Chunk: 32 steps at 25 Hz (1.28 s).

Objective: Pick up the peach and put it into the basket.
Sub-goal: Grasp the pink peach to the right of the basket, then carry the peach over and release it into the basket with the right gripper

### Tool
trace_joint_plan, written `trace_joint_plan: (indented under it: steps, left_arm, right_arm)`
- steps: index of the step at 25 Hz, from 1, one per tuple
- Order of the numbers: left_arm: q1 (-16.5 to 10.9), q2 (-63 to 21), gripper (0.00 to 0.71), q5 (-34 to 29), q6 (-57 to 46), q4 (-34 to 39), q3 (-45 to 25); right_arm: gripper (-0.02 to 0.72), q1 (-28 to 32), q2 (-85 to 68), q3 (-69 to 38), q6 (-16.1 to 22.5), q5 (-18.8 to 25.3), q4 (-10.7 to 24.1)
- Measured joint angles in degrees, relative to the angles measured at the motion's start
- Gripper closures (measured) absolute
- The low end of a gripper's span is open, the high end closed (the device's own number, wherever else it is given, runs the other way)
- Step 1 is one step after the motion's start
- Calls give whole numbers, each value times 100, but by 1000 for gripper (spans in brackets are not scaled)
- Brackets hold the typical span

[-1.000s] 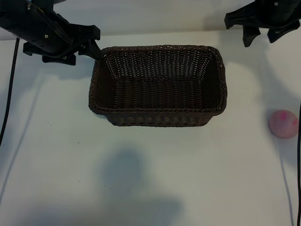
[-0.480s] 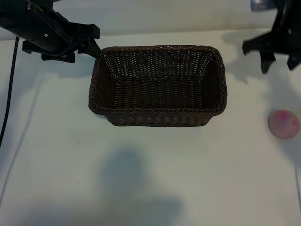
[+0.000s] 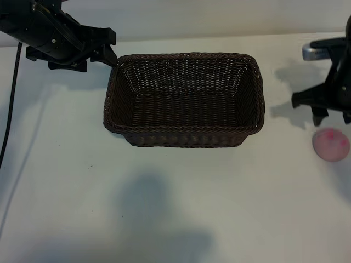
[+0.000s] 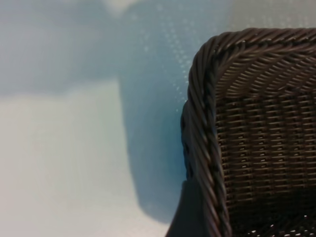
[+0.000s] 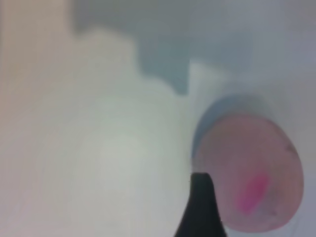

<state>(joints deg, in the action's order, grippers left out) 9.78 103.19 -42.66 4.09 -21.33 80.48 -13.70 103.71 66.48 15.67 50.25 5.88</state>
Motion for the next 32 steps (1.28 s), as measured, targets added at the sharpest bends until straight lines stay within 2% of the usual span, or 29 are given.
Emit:
trace_joint_plan:
  steps: [4, 11, 14, 15, 16, 19, 20, 21, 25, 32]
  left_arm:
    - [0, 0, 121, 0, 1, 56, 0]
    - [0, 0, 121, 0, 1, 64, 0]
    - [0, 0, 121, 0, 1, 79, 0]
    - [0, 0, 121, 0, 6, 87, 0]
    - [0, 0, 121, 0, 6, 89, 0]
    - [0, 0, 121, 5, 6, 94, 0]
    - [0, 0, 121, 5, 6, 94, 0]
    - [0, 0, 121, 5, 6, 94, 0]
    - [0, 0, 121, 11, 6, 94, 0]
    - [0, 0, 121, 17, 6, 94, 0]
  right_arm:
    - [164, 245, -4, -286, 29, -294, -27]
    - [170, 396, 58, -776, -274, -984, -509]
    - [230, 396, 74, -906, -278, -1180, -504]
    - [270, 396, 74, -921, -278, -1190, -490]
    - [345, 396, 74, -921, -273, -1196, -490]
    - [560, 396, 74, -921, -273, -1196, -485]
    - [615, 396, 74, -921, -273, -1190, -485]
    - [637, 396, 74, -921, -273, -1184, -485]
    - [660, 396, -5, -801, -278, -963, -485]
    - [660, 396, -494, 107, -333, -86, -501]
